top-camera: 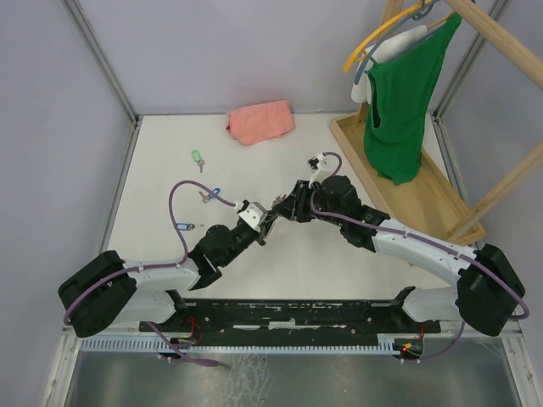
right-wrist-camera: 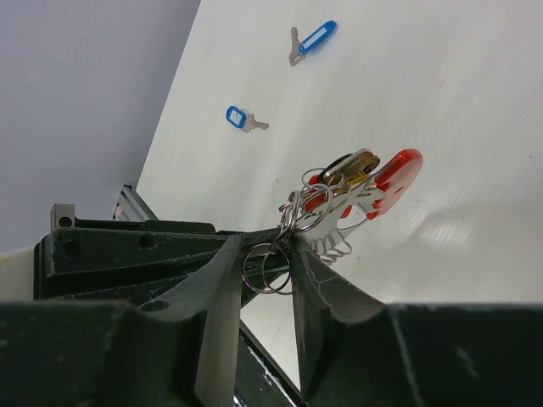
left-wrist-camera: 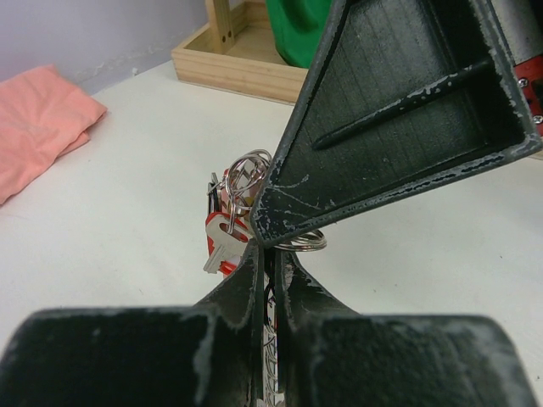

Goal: Put the keys on the keyring

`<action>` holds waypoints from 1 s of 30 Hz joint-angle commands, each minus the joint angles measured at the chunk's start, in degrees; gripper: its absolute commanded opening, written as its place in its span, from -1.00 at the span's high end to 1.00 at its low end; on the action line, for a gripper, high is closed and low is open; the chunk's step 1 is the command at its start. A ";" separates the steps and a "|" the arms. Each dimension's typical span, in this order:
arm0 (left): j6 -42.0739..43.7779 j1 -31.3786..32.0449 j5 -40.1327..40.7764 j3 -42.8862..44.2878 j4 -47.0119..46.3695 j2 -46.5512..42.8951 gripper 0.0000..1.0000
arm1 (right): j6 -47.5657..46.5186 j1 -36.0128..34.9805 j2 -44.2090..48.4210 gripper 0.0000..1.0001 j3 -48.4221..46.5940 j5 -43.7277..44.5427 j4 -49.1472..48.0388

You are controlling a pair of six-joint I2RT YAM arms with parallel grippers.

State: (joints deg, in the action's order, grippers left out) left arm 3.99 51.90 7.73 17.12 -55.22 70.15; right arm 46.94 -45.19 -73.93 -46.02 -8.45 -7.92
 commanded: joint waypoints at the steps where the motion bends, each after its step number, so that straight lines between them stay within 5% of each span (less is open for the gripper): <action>1: -1.26 -0.06 1.45 0.18 -3.76 -0.36 0.95 | -0.79 -0.16 2.94 0.33 -2.22 -3.59 -1.19; 9: -0.85 -0.11 1.12 -0.46 -3.70 -1.98 0.95 | -2.73 -0.07 4.04 0.33 -2.90 -3.25 2.31; 18: -0.80 -0.09 0.51 -0.90 -3.04 -3.11 0.95 | -12.48 -0.07 5.96 0.04 -5.69 -2.19 11.90; 30: -0.02 -0.10 -0.87 -1.76 -4.00 -4.18 0.95 | -18.62 0.60 4.50 0.13 -7.23 0.30 15.46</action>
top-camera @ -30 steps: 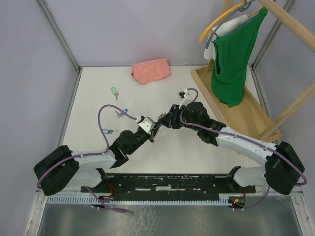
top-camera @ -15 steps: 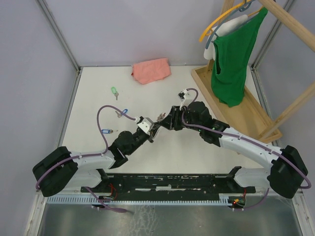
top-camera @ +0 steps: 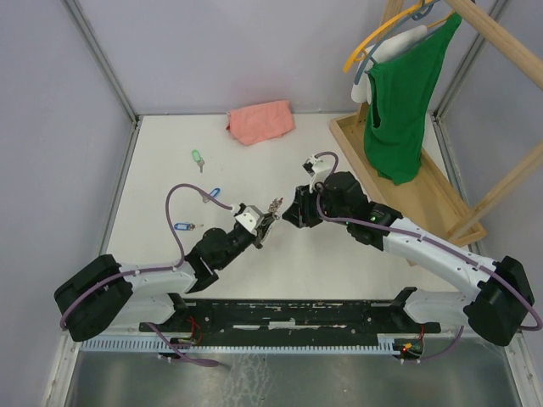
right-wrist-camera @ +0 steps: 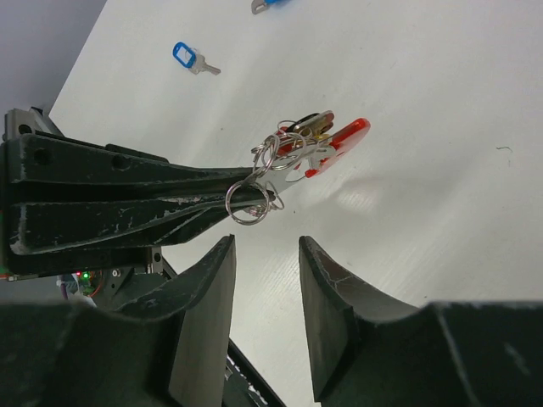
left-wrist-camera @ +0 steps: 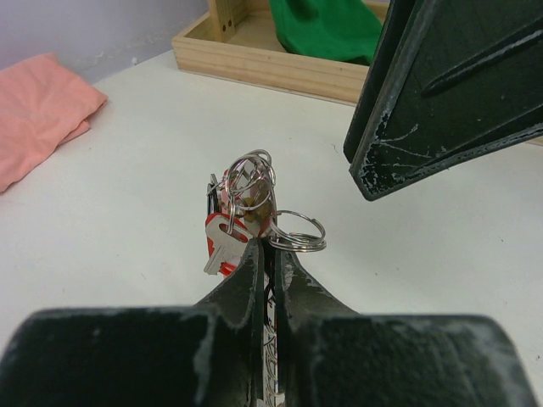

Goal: Put the keys on the keyring

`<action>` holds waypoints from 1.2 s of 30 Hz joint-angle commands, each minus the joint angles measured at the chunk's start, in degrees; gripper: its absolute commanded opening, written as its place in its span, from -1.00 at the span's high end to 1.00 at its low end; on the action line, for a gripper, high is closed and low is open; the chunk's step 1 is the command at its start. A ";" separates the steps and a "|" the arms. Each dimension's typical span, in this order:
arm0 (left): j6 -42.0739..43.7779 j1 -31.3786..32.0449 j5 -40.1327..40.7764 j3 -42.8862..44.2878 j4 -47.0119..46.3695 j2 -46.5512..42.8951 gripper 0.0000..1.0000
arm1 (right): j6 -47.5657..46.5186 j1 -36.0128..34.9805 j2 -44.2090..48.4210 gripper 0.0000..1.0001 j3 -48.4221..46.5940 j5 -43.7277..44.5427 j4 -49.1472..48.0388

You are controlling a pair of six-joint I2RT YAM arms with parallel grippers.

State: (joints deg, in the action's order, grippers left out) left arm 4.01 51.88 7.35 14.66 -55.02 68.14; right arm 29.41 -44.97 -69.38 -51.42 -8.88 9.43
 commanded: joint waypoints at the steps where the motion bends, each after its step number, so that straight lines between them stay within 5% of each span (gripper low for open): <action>1: -0.13 -0.03 -0.69 0.79 -4.56 -1.93 0.95 | 0.15 0.47 -0.31 0.14 -1.58 -0.07 -3.36; 6: -0.92 -0.05 -1.36 0.99 -5.90 -0.77 0.95 | 3.68 0.87 -0.48 0.16 -0.12 -2.47 -7.53; 13: -3.69 -0.59 -3.08 1.02 -4.31 -1.30 0.95 | -5.23 2.01 0.60 0.15 1.31 -4.19 -5.29; 27: -8.46 -18.21 -39.78 8.92 16.80 -6.29 0.95 | -55.32 1.63 6.02 0.05 7.08 -25.71 -5.60; 36: -5.17 -18.37 -45.28 11.90 23.26 -6.36 0.95 | -78.94 -0.81 0.72 0.05 1.17 -27.52 5.14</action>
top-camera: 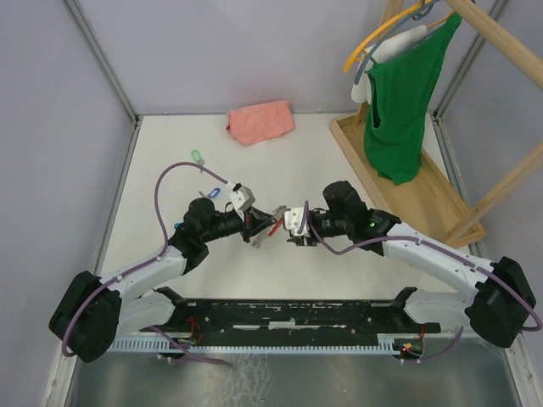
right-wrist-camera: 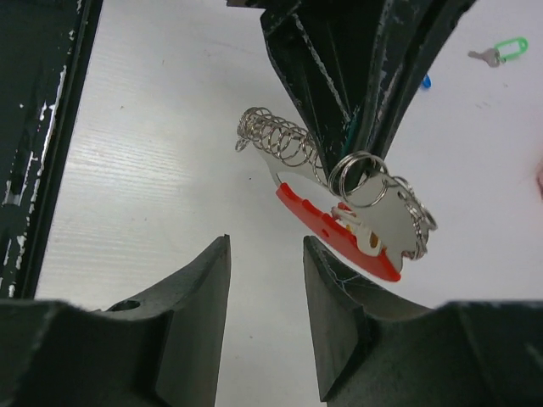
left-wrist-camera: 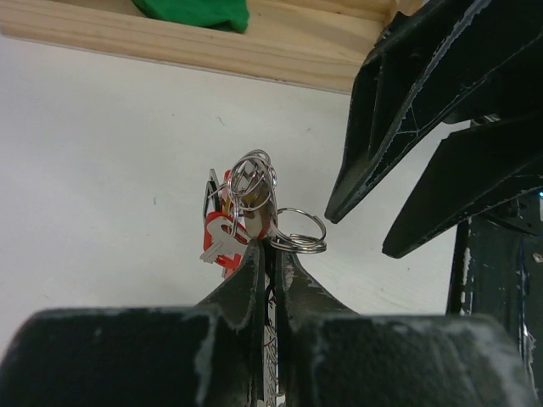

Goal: Put the keys on the keyring

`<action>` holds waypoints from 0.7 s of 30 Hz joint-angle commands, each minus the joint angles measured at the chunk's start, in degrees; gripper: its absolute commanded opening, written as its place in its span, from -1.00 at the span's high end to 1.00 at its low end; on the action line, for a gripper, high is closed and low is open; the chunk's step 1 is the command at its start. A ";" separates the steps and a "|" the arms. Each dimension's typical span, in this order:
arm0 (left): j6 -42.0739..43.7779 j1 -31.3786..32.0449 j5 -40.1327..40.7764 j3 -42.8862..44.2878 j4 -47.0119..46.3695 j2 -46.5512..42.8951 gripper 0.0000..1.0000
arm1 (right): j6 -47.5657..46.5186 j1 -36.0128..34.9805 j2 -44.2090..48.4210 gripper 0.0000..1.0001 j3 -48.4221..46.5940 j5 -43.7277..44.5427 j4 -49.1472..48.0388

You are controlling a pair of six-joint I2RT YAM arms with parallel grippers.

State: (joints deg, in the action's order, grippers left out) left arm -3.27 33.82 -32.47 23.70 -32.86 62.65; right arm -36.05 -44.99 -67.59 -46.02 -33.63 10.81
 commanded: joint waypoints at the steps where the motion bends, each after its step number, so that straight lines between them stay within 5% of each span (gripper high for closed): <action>1: 2.21 -0.33 -6.03 3.03 1.13 -0.64 0.95 | -14.38 -0.86 -1.05 0.06 -4.49 -2.72 4.00; 21: 2.92 -0.21 -11.25 4.97 2.89 2.58 0.95 | -17.81 -1.15 1.42 0.25 -4.90 -6.46 3.51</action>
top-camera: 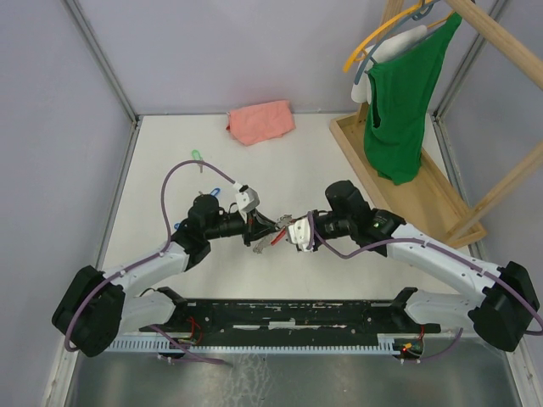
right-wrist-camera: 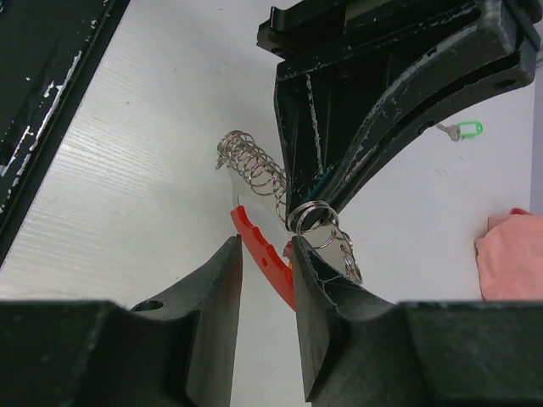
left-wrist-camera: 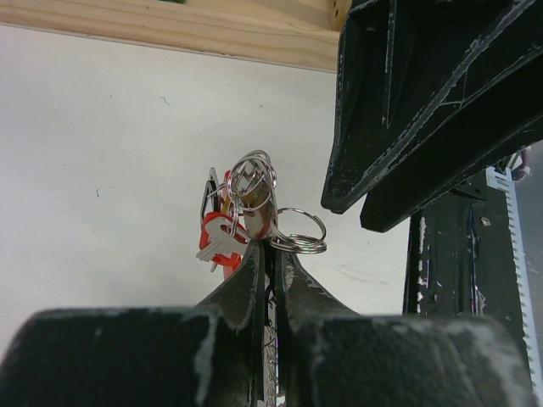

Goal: Put the keys on the keyring

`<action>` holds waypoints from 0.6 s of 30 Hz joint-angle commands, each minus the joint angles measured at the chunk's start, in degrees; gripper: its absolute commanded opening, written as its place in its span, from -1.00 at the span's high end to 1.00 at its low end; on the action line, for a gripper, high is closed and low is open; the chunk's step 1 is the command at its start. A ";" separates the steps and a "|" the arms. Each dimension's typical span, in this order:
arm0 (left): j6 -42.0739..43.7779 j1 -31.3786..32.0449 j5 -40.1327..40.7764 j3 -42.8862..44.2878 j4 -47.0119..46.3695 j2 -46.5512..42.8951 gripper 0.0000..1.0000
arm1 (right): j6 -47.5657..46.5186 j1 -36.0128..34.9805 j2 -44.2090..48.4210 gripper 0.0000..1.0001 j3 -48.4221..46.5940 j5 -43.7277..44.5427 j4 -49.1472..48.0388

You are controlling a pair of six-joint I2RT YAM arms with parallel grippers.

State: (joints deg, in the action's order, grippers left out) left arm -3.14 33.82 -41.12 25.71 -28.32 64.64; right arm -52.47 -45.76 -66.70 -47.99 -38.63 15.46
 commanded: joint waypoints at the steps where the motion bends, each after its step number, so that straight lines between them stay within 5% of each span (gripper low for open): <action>1: 2.78 -0.19 -2.68 3.02 -1.61 0.70 0.95 | -1.53 -0.38 0.71 0.25 -2.84 -1.51 -1.37; 18: 4.10 1.07 -3.88 3.94 0.41 0.58 0.95 | -2.68 -0.39 -3.88 0.30 -5.52 -2.56 0.14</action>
State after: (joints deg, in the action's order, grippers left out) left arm -1.02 34.54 -43.18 26.72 -25.76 65.73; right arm -54.28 -45.76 -69.73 -50.48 -39.29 15.55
